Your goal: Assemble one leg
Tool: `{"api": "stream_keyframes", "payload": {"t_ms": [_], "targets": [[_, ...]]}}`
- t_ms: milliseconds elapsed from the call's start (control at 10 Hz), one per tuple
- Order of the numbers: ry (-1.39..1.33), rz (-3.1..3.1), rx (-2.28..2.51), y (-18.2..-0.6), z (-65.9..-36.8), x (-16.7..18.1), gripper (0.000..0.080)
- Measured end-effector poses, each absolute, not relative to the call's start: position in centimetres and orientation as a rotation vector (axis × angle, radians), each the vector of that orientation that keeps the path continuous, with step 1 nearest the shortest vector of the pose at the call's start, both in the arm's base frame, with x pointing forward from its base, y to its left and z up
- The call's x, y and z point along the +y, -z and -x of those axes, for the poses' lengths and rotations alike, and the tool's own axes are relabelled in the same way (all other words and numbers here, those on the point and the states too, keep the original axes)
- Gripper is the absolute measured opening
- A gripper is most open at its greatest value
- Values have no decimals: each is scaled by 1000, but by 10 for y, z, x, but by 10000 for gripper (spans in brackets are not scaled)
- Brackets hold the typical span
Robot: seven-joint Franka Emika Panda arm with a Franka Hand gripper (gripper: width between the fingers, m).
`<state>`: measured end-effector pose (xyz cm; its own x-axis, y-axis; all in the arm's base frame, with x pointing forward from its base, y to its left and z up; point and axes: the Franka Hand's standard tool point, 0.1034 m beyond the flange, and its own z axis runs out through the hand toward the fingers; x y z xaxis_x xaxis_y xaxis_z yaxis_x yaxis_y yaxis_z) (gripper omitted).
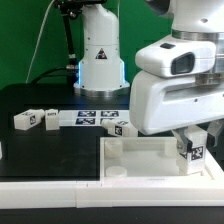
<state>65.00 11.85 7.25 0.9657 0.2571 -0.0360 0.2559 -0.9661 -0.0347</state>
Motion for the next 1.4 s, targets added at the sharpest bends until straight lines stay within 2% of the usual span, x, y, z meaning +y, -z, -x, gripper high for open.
{"api": "stream_keyframes", "payload": {"t_ms": [900, 1300, 1400], "targets": [[-96, 2847, 1316, -68, -646, 112, 290], [-104, 2679, 1652, -68, -645, 113, 290], [-104, 2684, 1643, -68, -645, 113, 471]]}}
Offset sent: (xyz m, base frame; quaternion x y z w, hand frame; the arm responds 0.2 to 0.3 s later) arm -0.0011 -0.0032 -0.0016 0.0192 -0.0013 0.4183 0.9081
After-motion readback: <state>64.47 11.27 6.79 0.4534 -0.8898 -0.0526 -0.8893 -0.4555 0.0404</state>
